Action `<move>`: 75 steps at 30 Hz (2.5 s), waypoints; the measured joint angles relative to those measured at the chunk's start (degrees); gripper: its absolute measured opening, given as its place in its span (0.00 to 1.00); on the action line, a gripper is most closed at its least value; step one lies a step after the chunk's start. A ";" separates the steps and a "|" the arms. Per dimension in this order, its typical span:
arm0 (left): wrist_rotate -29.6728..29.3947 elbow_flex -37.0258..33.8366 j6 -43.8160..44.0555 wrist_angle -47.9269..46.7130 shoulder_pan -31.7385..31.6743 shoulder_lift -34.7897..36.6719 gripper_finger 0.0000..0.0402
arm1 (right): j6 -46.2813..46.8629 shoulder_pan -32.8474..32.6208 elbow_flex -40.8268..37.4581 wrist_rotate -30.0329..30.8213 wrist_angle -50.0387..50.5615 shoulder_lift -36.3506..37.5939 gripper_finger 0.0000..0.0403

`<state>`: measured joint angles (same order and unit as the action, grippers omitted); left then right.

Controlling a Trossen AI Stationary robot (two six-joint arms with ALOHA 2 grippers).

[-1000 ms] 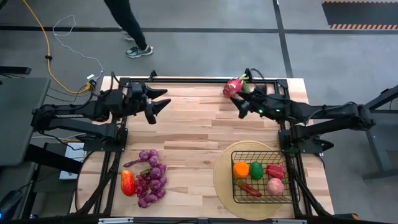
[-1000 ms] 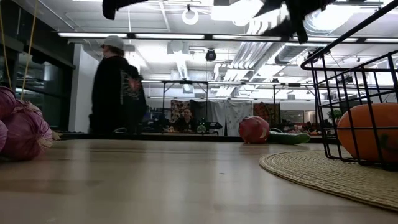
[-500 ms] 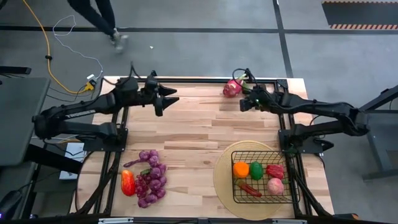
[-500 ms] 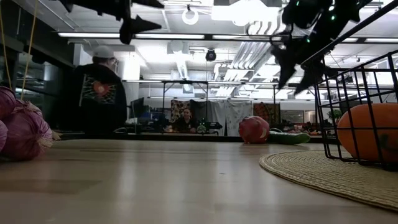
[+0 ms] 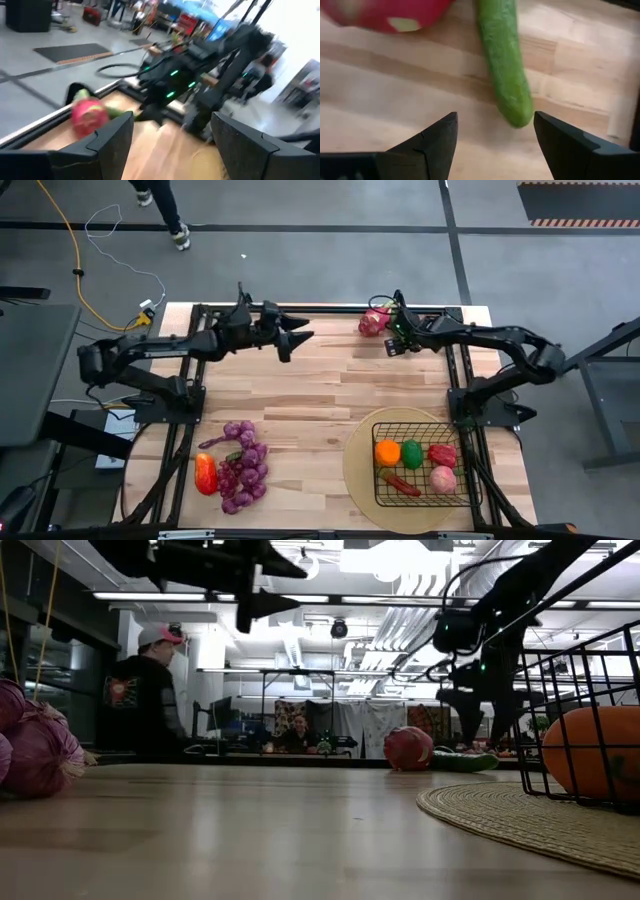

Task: Build produce basket
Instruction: Put the cucumber into the wire basket

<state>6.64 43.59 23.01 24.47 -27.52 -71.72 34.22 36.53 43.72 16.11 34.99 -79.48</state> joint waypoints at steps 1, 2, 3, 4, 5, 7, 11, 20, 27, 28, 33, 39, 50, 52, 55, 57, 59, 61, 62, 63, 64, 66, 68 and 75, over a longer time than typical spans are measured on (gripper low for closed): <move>0.31 0.00 1.18 2.37 0.56 -1.19 0.64 | -0.60 0.38 0.00 0.43 -0.21 -0.89 0.62; 0.42 0.00 2.11 4.29 1.13 -2.21 0.64 | -1.45 0.69 0.00 1.06 -0.39 -1.79 0.62; 0.39 0.00 2.56 5.94 1.72 -3.07 0.65 | -2.49 0.98 0.00 1.75 -0.81 -2.63 0.62; 0.05 0.00 3.06 7.05 2.40 -3.78 0.65 | -3.62 1.38 0.00 2.34 -1.58 -3.58 0.62; -0.85 0.00 3.27 7.83 2.99 -4.36 0.66 | -4.66 1.87 0.00 2.50 -2.71 -4.55 0.62; -3.03 0.00 3.69 8.22 4.27 -4.93 0.67 | -6.20 3.00 0.00 2.39 -4.91 -6.42 0.62; -6.62 0.00 3.65 8.54 6.34 -4.94 0.69 | -9.33 5.10 0.00 2.35 -8.64 -9.48 0.62; -8.64 0.00 -0.78 10.47 9.99 -4.94 0.69 | -14.67 8.86 0.31 2.05 -11.32 -13.87 0.61; -9.73 0.00 -2.76 14.42 12.32 -4.85 0.69 | -17.04 8.95 -0.10 2.84 -6.10 -10.55 0.33; -9.95 0.00 -3.61 14.70 12.47 -4.85 0.69 | -17.81 8.88 -0.04 3.33 -4.96 -9.97 0.28; -9.94 0.50 -5.45 15.20 12.18 -2.90 0.69 | -19.16 8.45 -0.04 2.86 2.08 -5.69 0.17; -6.88 2.87 -8.57 10.13 11.65 1.25 0.69 | -13.66 6.23 -0.04 3.28 11.58 6.16 0.17; -0.82 4.13 -9.15 -13.79 10.43 14.59 0.69 | 4.87 -16.14 -0.02 -0.47 3.91 33.10 0.18; -0.62 4.13 -9.88 -15.59 11.25 16.21 0.69 | 4.80 -21.58 0.00 -0.04 -1.20 34.92 0.18; -0.62 4.13 -10.90 -15.66 12.88 17.34 0.69 | 4.49 -29.20 0.00 0.98 -9.15 35.64 0.19; -0.64 4.13 -11.77 -15.42 14.02 17.46 0.69 | 4.34 -33.48 0.00 2.77 -13.74 35.16 0.19; -0.85 4.13 -12.52 -15.04 15.11 17.41 0.69 | 4.26 -37.07 0.02 4.54 -17.50 34.11 0.19; -0.82 4.13 -12.97 -13.21 15.97 16.58 0.69 | 3.93 -39.97 0.02 5.71 -21.19 32.71 0.19; -0.63 4.12 -13.17 -12.80 16.32 16.15 0.69 | 3.35 -41.15 0.02 6.08 -22.59 31.95 0.19; -0.46 4.09 -13.30 -12.15 16.62 15.65 0.69 | 2.98 -42.18 0.02 6.43 -23.99 31.06 0.19; -0.42 4.09 -13.38 -10.80 16.87 15.00 0.69 | 2.85 -43.03 0.02 6.50 -25.44 30.14 0.19; -0.31 4.09 -12.85 -7.69 17.28 13.54 0.69 | 2.70 -44.31 0.02 6.41 -27.31 28.46 0.19; 0.25 4.09 -11.77 -4.47 17.74 11.77 0.69 | 1.44 -45.60 0.02 6.02 -29.49 27.27 0.19; 0.08 4.09 -8.08 -1.98 20.41 9.69 0.69 | -3.70 -49.78 0.02 1.12 -32.97 27.65 0.19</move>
<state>6.72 47.68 14.93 22.49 -7.11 -62.03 30.52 -13.25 43.75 17.23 2.02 -51.82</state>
